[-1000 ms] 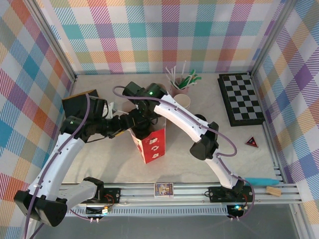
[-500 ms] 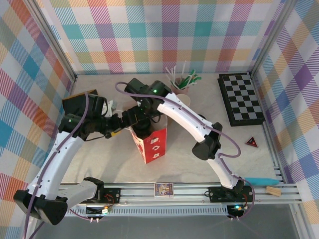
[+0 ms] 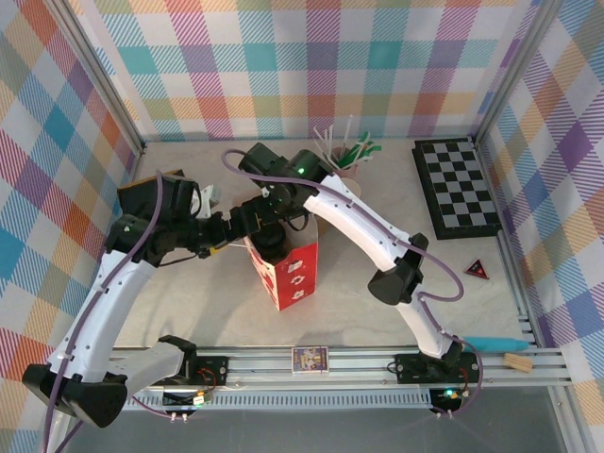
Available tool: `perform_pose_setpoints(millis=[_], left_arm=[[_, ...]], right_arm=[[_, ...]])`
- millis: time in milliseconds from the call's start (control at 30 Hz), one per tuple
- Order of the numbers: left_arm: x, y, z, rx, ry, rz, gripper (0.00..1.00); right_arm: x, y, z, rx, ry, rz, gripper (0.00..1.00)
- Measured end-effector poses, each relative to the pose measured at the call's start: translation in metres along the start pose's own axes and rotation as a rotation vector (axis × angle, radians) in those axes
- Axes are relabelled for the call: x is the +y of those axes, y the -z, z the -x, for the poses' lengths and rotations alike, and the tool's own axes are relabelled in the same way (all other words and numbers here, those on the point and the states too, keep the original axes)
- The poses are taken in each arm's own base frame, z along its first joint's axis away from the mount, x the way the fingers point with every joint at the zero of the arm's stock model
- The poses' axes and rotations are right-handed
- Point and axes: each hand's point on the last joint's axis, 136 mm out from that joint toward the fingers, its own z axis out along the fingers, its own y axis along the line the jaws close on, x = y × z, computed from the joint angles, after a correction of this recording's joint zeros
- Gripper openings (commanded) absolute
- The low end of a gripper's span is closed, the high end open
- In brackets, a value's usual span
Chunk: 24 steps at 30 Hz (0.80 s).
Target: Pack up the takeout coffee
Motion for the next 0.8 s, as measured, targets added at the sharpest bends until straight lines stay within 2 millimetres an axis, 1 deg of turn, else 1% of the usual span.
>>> perform_pose_setpoints(millis=[167, 333, 533, 800], left_arm=[[-0.005, 0.005, 0.003, -0.012, -0.007, -0.009, 1.0], [-0.013, 0.013, 0.007, -0.038, -0.025, -0.029, 1.0], [-0.026, 0.031, 0.013, -0.082, -0.068, -0.072, 1.0], [-0.031, 0.05, 0.018, -0.141, -0.112, -0.079, 1.0]], right_arm=[[0.002, 0.008, 0.006, -0.033, -0.001, 0.009, 0.99], [0.004, 0.02, 0.014, -0.077, -0.006, 0.029, 0.99], [0.009, 0.043, 0.027, -0.159, -0.014, 0.072, 0.99], [0.022, 0.06, 0.044, -0.253, -0.004, 0.127, 0.99]])
